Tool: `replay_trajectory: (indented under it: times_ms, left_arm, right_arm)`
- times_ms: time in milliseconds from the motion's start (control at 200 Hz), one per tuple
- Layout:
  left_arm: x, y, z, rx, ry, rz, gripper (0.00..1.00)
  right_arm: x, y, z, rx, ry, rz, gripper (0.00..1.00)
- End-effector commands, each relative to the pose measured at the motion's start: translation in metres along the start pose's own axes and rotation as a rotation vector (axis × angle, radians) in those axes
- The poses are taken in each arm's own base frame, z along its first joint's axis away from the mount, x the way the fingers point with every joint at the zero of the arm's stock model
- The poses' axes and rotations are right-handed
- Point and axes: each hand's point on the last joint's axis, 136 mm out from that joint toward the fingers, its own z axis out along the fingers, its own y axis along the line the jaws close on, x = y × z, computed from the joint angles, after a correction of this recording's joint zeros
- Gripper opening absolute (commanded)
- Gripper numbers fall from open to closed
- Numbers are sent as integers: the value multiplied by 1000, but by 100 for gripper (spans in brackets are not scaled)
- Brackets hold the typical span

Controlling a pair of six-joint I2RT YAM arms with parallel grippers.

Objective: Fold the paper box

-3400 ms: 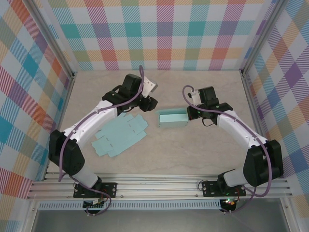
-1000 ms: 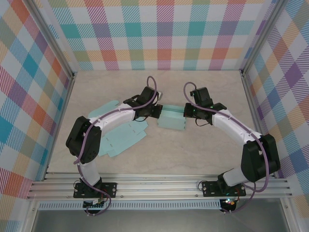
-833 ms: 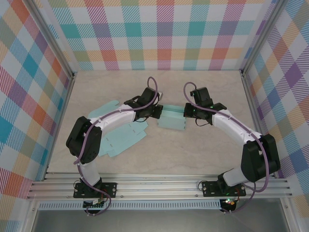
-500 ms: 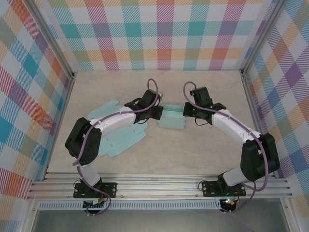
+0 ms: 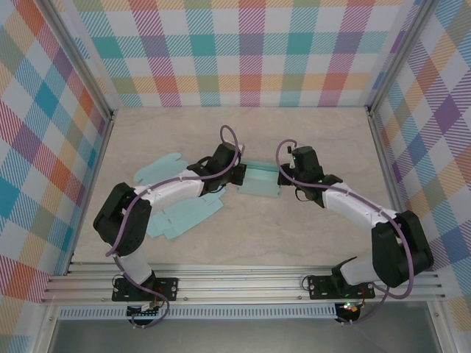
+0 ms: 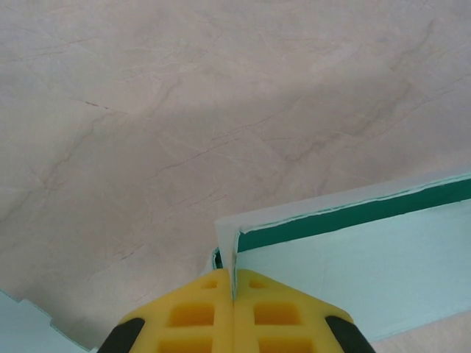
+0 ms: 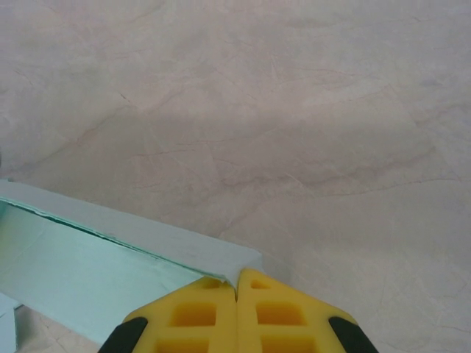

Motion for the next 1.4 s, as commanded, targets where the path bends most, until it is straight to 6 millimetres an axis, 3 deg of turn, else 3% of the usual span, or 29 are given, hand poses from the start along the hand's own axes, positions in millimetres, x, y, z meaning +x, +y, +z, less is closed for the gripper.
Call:
replay_trajectory:
  times_ms: [0, 150, 465, 635, 790, 1125, 1395]
  left_arm:
    - [6, -18, -3, 59, -18, -12, 0]
    - [6, -16, -4, 53, -37, -32, 0]
    - [-5, -13, -14, 42, -89, -76, 40]
    - [-15, -10, -25, 29, -126, -95, 56]
    - [-20, 5, -35, -36, -160, -151, 70]
    - [-29, 30, -44, -64, -204, -306, 83]
    - [-26, 29, -39, 1, -208, -382, 75]
  right_arm:
    - [4, 15, -2, -71, -51, -53, 0]
    - [11, 12, -3, -63, -70, -77, 0]
    - [17, 13, -1, -41, -50, -131, 0]
    - [18, 15, 0, -30, -43, -152, 0]
    - [20, 14, 2, -21, -38, -161, 0]
    - [15, 18, 0, 13, -39, -212, 0]
    - [16, 21, 1, 38, -39, -236, 0]
